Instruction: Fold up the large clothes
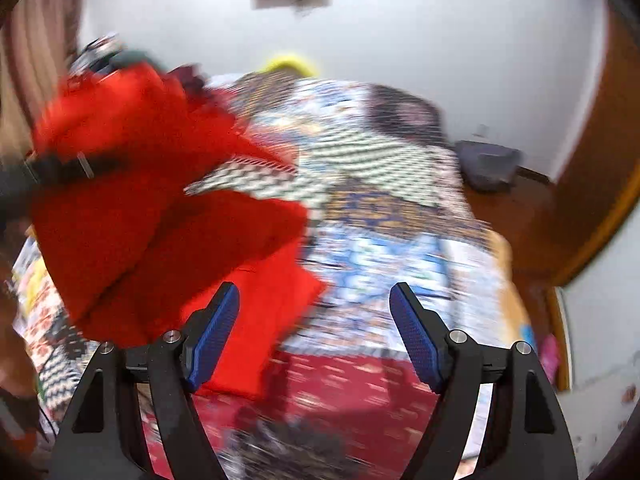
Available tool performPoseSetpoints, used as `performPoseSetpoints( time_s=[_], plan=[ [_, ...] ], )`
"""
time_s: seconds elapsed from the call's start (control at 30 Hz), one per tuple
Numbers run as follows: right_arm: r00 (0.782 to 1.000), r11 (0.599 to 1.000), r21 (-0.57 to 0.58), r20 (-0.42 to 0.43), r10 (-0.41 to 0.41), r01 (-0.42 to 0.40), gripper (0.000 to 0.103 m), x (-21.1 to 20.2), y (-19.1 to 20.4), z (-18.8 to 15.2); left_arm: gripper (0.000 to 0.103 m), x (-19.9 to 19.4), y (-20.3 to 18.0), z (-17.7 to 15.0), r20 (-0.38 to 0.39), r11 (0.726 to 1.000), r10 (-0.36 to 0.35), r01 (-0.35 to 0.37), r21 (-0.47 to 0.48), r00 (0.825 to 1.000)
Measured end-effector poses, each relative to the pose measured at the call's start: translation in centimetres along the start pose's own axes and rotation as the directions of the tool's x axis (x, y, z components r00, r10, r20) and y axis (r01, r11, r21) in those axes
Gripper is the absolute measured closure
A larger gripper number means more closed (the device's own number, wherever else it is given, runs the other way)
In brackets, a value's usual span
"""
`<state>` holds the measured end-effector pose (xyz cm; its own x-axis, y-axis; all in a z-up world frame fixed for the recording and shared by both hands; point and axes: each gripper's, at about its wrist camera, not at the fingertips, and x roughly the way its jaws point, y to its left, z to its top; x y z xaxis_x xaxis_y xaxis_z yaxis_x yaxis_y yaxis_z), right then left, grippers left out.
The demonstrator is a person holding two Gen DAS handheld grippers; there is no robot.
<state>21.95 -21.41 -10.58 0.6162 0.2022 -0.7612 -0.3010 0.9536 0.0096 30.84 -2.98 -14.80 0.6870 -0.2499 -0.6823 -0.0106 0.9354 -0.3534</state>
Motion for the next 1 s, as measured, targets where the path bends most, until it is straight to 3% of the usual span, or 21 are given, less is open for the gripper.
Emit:
performPoseSetpoints(
  time_s=[0.1,0.17,0.23,0.3,0.37,0.43,0.57,0.73,0.83,1.0],
  plan=[
    [1.000,0.998,0.062,-0.005,0.001,-0.001,0.029,-0.8,-2.3,-1.0,0.089,5.0,-1.4,-3.3,-0.181,0.994,0.062,-0.045,0.095,0.981],
    [1.000,0.997,0.074,-0.014,0.005,-0.004,0.029,-0.8,-2.6,-1.6,0.086,6.1,-1.5,-5.0,-0.205,0.985,0.106,-0.074,0.159,0.973],
    [1.000,0.998,0.061,-0.021,-0.002,0.003,0.029,-0.7,-2.4,-1.9,0.082,5.2,-1.7,-5.6,-0.176,0.971,0.128,-0.088,0.221,0.976],
    [1.000,0.999,0.038,-0.015,-0.020,0.021,0.029,-0.4,-2.1,-2.0,0.059,4.4,-1.9,-5.7,-0.191,0.967,0.109,-0.059,0.250,0.976],
    [0.999,0.999,0.033,-0.004,-0.042,0.042,0.029,-0.2,-1.5,-2.2,0.036,3.1,-2.2,-5.8,-0.215,0.971,0.037,0.016,0.239,0.976],
    [0.999,0.999,0.028,0.008,-0.039,0.039,0.029,-0.7,-1.0,-2.3,0.032,1.4,-2.9,-6.1,-0.198,0.970,0.006,0.042,0.238,0.980],
    [0.999,1.000,0.003,0.047,-0.003,0.003,0.029,-1.4,0.2,-1.7,0.031,-1.7,-2.7,-5.4,-0.142,0.964,0.023,0.015,0.266,0.990],
    [0.997,0.999,-0.018,0.064,0.034,-0.033,0.029,-1.4,1.8,-0.6,0.025,-5.3,1.2,-3.2,-0.021,0.976,0.085,-0.079,0.202,0.996],
    [0.995,0.997,-0.019,0.055,0.080,-0.079,0.029,-0.9,3.0,0.1,0.015,-6.2,4.3,-2.2,0.047,0.970,0.177,-0.183,0.160,0.983],
    [0.988,0.988,-0.028,0.026,0.155,-0.154,0.029,0.8,5.4,0.7,0.015,-4.4,8.5,-2.4,-0.015,0.964,0.246,-0.243,0.107,0.969]
  ],
)
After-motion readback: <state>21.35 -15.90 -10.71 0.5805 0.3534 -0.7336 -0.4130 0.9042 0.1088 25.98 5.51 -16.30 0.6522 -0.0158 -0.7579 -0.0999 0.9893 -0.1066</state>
